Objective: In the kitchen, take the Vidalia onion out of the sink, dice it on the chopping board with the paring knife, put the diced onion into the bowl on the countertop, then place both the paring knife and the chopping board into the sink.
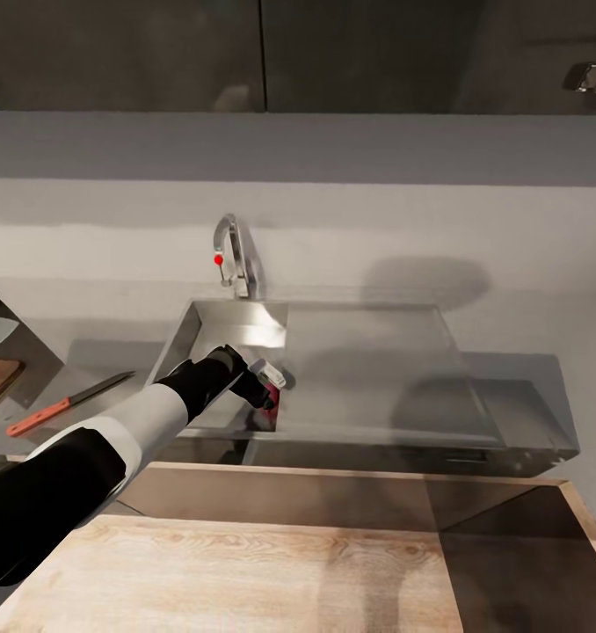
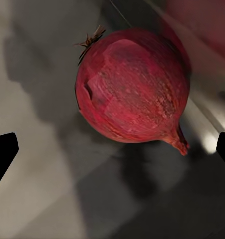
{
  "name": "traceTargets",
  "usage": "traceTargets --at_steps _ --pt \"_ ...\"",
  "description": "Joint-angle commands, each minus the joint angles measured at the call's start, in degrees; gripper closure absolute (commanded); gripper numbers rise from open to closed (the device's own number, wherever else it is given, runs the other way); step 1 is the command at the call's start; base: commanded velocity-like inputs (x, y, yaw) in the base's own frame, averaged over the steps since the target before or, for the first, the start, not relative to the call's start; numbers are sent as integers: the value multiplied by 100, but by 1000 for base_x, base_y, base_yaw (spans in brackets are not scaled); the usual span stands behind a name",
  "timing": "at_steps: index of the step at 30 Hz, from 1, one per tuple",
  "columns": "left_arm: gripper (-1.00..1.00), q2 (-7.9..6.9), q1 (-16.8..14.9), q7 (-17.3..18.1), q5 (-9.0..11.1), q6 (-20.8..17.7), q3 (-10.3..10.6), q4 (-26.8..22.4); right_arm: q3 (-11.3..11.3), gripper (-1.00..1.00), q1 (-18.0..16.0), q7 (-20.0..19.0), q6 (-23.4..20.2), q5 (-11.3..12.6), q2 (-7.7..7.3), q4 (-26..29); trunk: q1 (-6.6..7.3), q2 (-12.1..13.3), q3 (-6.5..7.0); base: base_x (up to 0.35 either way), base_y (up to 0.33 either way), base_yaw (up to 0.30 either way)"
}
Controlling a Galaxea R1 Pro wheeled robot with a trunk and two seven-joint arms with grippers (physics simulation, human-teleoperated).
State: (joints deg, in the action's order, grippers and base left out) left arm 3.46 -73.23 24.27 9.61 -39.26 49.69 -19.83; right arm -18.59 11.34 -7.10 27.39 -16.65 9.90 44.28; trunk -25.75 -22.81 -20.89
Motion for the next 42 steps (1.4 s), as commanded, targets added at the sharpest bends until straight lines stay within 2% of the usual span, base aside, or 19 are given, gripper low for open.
traceTargets --at_steps 1,22,33,36,42 --pt "-100 -3 -8 -10 59 -30 41 -4 -39 -100 0 -55 12 -20 10 11 -3 -11 -14 0 0 0" --pt "-100 -3 -8 -18 59 -45 41 -4 -39 -100 0 -58 12 -20 10 11 -3 -11 -122 0 0 0" --pt "-100 -3 -7 -18 59 -55 44 -4 -37 -100 0 -72 19 -22 10 11 -3 -11 -133 0 0 0" --pt "-100 -3 -7 -18 59 -55 45 -4 -39 -100 0 -72 20 -16 -87 -17 -3 -11 -133 0 0 0" --pt "-100 3 -7 -18 59 -55 41 -4 -39 -100 0 -72 20 -14 -149 -79 -3 -11 -133 0 0 0"
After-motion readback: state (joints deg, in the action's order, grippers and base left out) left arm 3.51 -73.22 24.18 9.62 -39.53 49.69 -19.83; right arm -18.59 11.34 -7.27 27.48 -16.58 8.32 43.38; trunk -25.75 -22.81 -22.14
